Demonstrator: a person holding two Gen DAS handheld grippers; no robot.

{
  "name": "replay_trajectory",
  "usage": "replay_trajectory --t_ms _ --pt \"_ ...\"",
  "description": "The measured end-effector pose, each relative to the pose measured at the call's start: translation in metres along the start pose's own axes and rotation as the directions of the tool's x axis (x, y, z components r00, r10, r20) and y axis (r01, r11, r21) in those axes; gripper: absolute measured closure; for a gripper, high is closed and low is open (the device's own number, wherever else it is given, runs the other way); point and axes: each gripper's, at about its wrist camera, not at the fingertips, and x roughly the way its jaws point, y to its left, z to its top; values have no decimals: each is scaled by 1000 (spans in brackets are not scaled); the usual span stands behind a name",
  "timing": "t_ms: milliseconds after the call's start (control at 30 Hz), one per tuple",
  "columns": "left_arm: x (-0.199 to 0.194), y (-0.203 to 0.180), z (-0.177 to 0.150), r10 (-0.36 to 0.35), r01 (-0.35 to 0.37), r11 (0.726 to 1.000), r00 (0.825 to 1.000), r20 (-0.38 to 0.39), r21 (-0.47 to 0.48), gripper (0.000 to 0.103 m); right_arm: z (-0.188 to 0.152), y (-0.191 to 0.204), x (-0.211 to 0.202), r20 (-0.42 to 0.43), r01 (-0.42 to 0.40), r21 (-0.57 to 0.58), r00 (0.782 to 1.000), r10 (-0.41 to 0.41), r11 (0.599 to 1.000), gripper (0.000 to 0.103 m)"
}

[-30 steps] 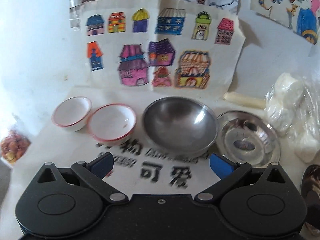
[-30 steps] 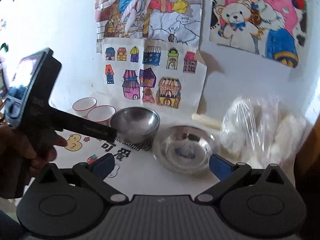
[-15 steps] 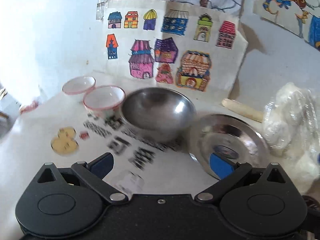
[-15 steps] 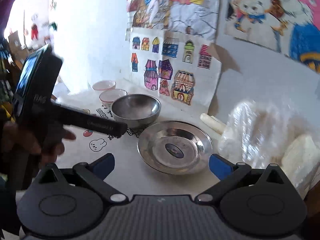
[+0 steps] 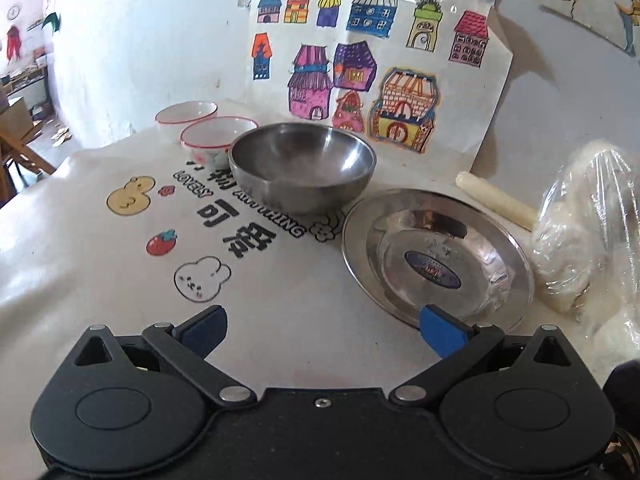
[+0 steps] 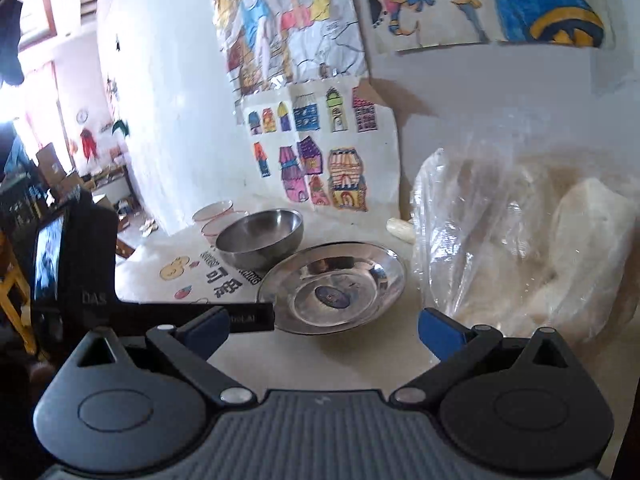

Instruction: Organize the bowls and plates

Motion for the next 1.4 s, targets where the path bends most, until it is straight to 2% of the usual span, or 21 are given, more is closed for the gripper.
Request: replay_trajectory --t_ms 133,233,833,967,1033,1100,1200,1400 --pt "2 -4 -2 11 -11 1000 1000 -1 -9 1 -1 -5 -2 22 -9 24 1000 8 1000 0" --pt "2 -6 -3 13 -13 1000 1000 -2 -11 1 0 -5 -5 31 8 0 999 -8 1000 0" --pt "-3 -12 -8 32 -32 999 999 12 -12 1 -4 -11 -3 -17 -33 -29 999 33 999 0" --pt "-2 -10 -8 10 -10 999 1000 -6 -42 1 -2 -13 -1 -25 -44 -35 999 43 998 0" --pt "-3 -14 -9 15 -15 1000 1000 0 -25 1 -1 -13 1 -22 -61 -13 998 61 998 0" --pt "-3 -15 -9 20 -20 1000 1000 6 -12 1 0 -10 2 -35 -33 -78 999 31 996 0" --pt "-3 -15 -9 21 -21 1000 1000 3 -18 1 -2 -17 0 -35 -31 -57 999 29 998 0" --pt "-4 -20 -8 26 -26 1000 1000 3 15 1 -1 -20 2 -45 -31 -89 999 28 996 0"
